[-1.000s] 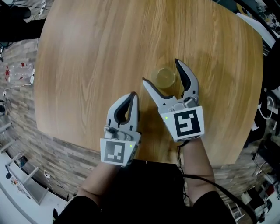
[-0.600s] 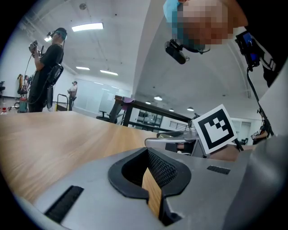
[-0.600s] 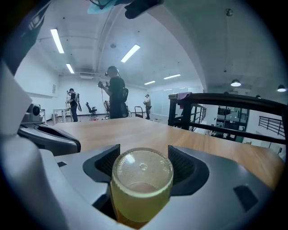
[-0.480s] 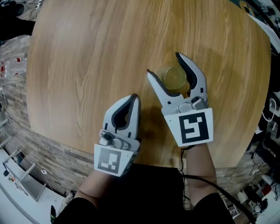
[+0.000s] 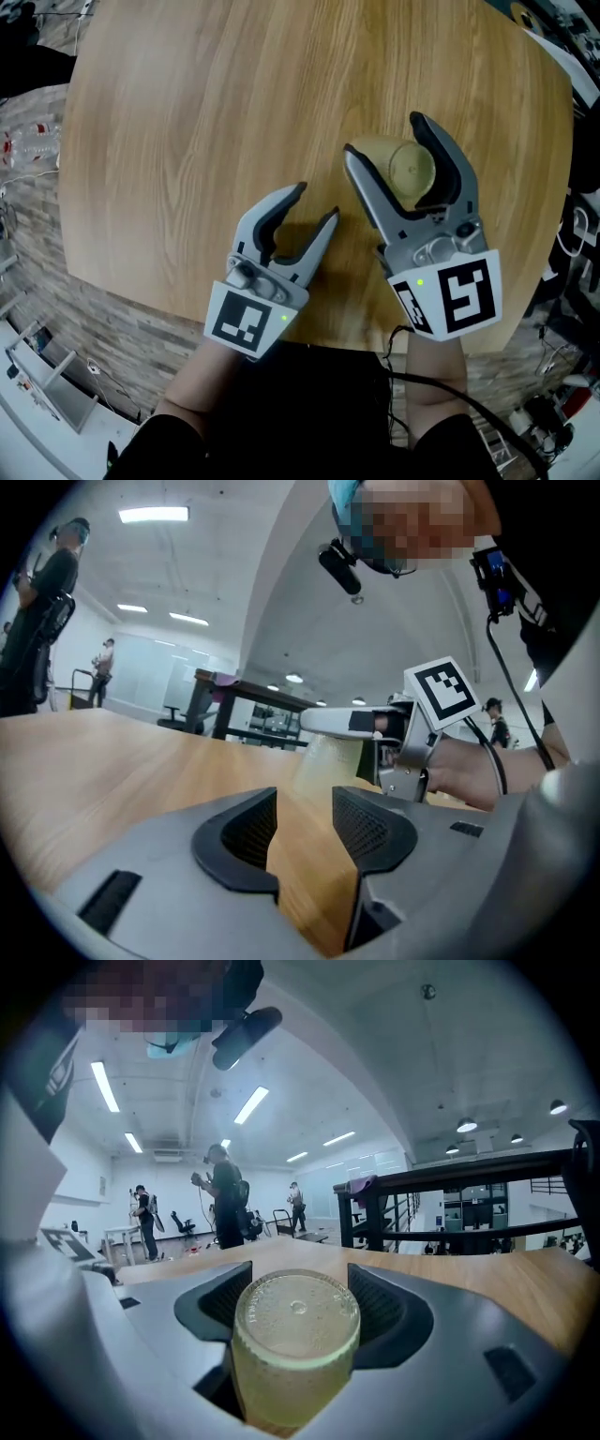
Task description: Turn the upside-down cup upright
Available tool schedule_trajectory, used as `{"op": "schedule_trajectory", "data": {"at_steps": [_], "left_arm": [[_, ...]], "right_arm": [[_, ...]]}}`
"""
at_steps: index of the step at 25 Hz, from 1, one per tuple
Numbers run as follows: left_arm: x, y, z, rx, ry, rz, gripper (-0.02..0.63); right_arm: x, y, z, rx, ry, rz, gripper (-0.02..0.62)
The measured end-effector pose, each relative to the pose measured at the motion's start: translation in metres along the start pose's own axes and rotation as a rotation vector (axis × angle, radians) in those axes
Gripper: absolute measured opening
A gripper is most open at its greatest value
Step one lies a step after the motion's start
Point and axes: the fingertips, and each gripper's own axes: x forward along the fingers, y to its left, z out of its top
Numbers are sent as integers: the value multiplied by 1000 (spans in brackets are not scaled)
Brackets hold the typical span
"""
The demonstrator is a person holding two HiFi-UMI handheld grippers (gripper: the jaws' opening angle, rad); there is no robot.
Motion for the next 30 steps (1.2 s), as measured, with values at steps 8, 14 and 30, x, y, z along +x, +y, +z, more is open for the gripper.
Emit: {"op": "schedule_trajectory", "data": {"at_steps": [8, 14, 30], "left_arm": [[16, -50, 24, -104, -27, -271, 210], [35, -79, 20, -121, -48, -342, 209], [27, -82, 22, -172, -82, -470, 175]], "right_arm": [[-41, 2, 42, 49, -41, 16, 325], [-61, -6, 32, 41, -36, 36, 327], [-73, 9, 30, 2, -115, 165, 327]]}}
